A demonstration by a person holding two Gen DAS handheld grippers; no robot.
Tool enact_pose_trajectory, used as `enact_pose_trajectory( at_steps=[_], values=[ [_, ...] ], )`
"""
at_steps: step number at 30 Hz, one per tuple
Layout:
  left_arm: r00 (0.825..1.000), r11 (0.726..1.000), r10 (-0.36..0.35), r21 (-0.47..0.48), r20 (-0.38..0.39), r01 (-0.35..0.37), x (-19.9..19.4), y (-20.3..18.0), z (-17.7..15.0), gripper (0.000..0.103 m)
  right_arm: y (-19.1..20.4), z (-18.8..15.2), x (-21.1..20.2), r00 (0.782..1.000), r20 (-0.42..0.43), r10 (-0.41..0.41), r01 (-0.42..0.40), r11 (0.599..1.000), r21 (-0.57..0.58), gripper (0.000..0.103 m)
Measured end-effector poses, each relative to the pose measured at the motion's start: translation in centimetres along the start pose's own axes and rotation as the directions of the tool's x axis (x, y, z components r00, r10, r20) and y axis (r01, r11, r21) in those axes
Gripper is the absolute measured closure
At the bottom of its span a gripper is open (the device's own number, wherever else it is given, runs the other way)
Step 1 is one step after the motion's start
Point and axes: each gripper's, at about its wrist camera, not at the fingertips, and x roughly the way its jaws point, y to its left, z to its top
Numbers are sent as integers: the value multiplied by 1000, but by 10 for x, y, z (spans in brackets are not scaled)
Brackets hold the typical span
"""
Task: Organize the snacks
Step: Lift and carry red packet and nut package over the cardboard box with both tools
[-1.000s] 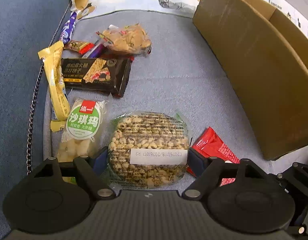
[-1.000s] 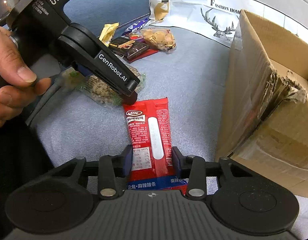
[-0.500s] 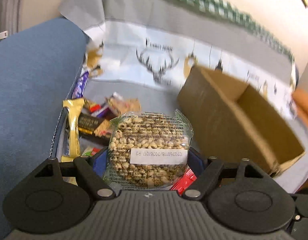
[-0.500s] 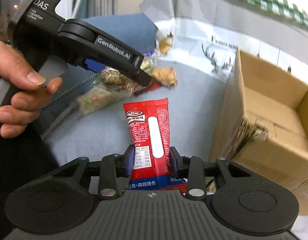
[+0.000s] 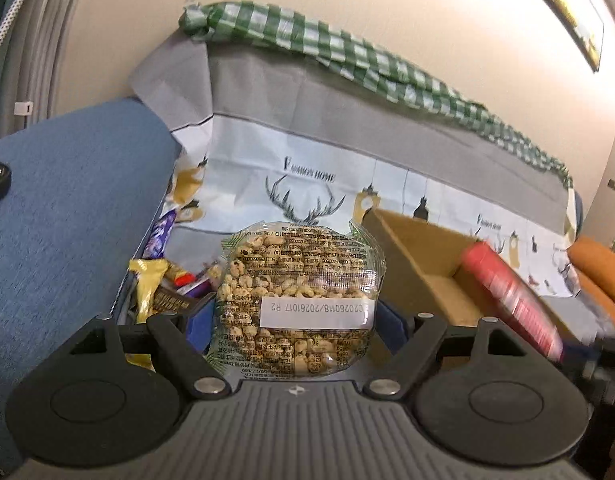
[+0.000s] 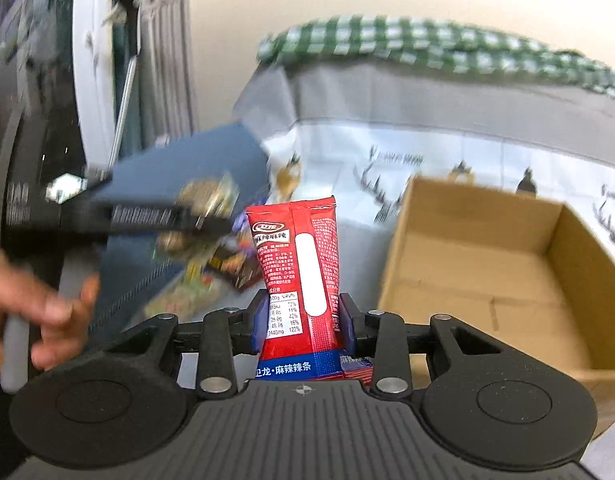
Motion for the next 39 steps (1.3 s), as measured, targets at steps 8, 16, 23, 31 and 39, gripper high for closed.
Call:
enact_pose_trajectory(
  at_steps=[8, 16, 23, 31, 39],
  values=[
    [998, 999, -36, 40, 42, 35, -6, -26, 13, 19, -77, 55, -18, 981, 152, -122, 113, 991, 65, 66],
    [997, 981, -68, 186, 30, 62, -6, -71, 22, 19, -155, 80, -11, 944, 202, -261, 239, 963, 126, 66],
    [983, 960, -172, 236, 63, 153, 4, -111, 25, 19, -188, 52, 5, 942, 131, -308, 277, 937, 210, 67],
    [974, 944, -217, 270, 72, 190, 40, -159, 45, 19, -198, 50, 2, 936, 127, -329, 299, 931, 210, 67],
    [973, 949, -214, 254, 84, 186, 77, -189, 50, 19, -208, 43, -1, 923, 93, -374, 353, 917, 184, 67]
  ],
)
